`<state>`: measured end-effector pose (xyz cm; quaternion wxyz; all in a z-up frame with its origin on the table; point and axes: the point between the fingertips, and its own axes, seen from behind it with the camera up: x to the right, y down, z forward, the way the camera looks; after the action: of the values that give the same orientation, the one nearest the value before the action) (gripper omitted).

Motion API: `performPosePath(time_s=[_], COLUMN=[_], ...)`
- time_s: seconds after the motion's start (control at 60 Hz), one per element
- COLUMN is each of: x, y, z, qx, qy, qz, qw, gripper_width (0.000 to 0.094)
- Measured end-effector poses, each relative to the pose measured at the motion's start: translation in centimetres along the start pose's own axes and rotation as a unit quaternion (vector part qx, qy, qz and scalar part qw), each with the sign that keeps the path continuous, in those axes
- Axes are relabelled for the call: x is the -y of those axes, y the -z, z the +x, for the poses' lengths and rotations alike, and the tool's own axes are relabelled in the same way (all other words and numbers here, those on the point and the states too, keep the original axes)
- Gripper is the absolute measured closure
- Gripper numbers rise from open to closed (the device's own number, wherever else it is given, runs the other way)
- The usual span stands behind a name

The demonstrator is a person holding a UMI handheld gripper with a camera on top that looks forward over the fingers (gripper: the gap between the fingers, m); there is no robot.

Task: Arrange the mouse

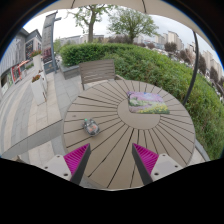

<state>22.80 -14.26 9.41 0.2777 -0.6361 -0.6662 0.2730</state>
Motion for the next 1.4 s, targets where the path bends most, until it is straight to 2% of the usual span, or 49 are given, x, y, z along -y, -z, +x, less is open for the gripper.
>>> performPosePath(time_s=[0.25, 0.583, 1.017, 1.167, 1.2, 1.233, 1.25, 1.283, 1.333, 1.4], x=[0.5, 1.0, 4.3, 4.9, 4.8, 5.0, 5.0, 5.1, 5.0, 5.3], y=[-2.7, -10.2, -19.0, -20.7, -20.9, -21.0, -21.0, -21.1, -20.8, -20.8], z=[-5.1, -7.2, -5.5, -4.9, -4.9, -5.2, -5.4, -6.0, -5.9, -6.8], qx=[0.018, 0.009, -0.013, -0.019, -0.015, -0.009, -0.005, 0.005, 0.002, 0.025], qy=[-0.007, -0.007, -0.030, -0.050, -0.053, -0.055, -0.054, -0.052, -0.042, -0.022], qz=[0.018, 0.047, 0.054, 0.037, 0.034, 0.035, 0.036, 0.034, 0.034, 0.032], qw=[1.000, 0.999, 0.998, 0.998, 0.998, 0.998, 0.998, 0.998, 0.999, 0.999], gripper_width=[0.0081, 0.0082, 0.0082, 0.0078, 0.0109, 0.0190, 0.0274, 0.0502, 0.0528, 0.0549])
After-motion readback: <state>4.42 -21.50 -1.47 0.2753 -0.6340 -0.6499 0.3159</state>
